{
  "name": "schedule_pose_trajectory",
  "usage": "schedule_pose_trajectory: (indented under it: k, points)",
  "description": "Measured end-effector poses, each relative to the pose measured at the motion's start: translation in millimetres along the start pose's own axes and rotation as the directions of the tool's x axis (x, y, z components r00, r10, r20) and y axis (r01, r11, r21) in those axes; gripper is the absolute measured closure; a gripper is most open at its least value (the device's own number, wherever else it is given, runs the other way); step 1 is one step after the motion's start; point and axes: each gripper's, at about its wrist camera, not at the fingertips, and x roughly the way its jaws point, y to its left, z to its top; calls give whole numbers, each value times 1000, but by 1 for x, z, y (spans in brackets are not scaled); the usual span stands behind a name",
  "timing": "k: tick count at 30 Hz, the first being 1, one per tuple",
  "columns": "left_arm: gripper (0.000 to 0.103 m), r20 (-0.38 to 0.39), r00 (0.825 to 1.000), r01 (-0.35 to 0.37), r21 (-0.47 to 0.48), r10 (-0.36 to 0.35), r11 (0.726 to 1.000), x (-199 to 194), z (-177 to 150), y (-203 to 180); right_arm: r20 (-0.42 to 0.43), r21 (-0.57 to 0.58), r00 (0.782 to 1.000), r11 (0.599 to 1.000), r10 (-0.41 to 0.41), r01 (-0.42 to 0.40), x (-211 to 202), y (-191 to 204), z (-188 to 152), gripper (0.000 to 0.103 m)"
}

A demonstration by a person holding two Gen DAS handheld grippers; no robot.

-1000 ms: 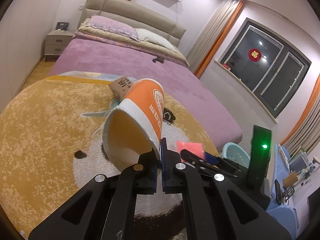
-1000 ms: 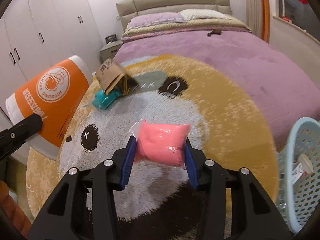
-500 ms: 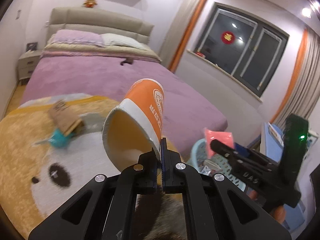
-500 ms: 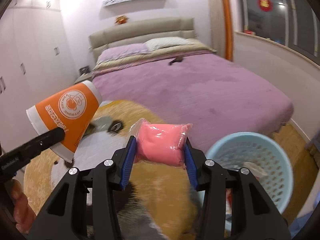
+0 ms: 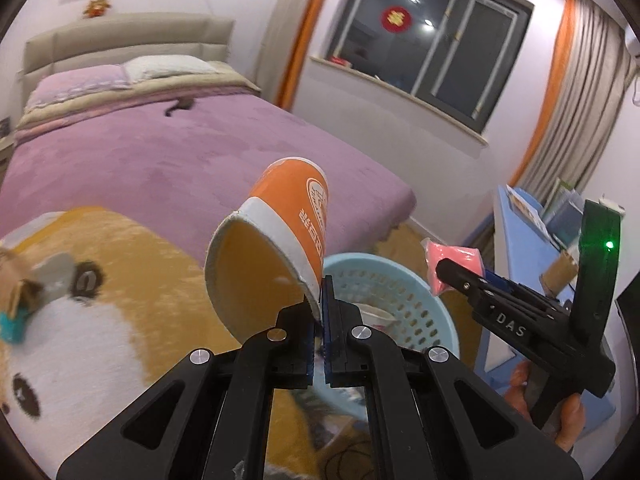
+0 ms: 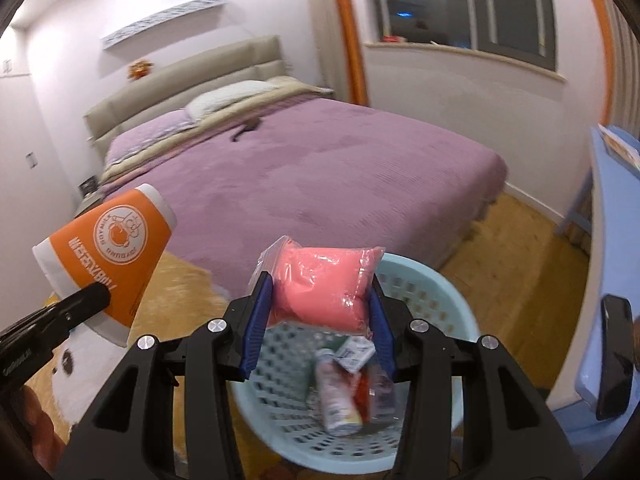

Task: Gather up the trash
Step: 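Carry orange cup and pink bag over the basket and open both tools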

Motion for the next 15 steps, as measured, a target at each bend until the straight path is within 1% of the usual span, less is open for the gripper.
schedule_pose_trajectory:
  k: [5, 8, 9, 10, 11, 12, 13, 14, 15]
  points:
    - [102, -77, 997, 13, 40, -10, 999, 41, -3, -25, -60, 71, 997, 996, -45, 49, 16, -33, -7, 60]
    - [99, -109, 994, -3, 70, 11, 998, 59, -10, -33, -103, 98, 994, 994, -46, 57, 30, -45, -14, 60]
    - [91, -123, 992, 0, 83, 10, 997, 65, -13, -35, -112, 103, 993, 993, -46, 58, 35, -47, -15, 59]
    - [85, -135, 991, 1, 89, 11, 996, 70, -15, -36, -127, 110, 991, 992, -48, 62, 40, -49, -17, 59]
    - [69, -148, 989, -14, 99, 28, 995, 76, -20, -35, -136, 114, 989, 991, -51, 67, 44, -51, -18, 58]
    - [49, -159, 986, -28, 104, 45, 994, 79, -23, -34, -153, 116, 986, 990, -59, 77, 50, -52, -21, 58]
    - [44, -171, 984, -40, 108, 58, 993, 82, -27, -31, -165, 118, 984, 990, -62, 82, 52, -51, -23, 57]
    - [44, -178, 982, -41, 107, 60, 993, 83, -32, -28, -181, 126, 982, 989, -61, 84, 56, -53, -25, 54]
    - [42, -191, 980, -35, 102, 55, 994, 82, -37, -24, -191, 137, 980, 987, -60, 87, 58, -55, -26, 47]
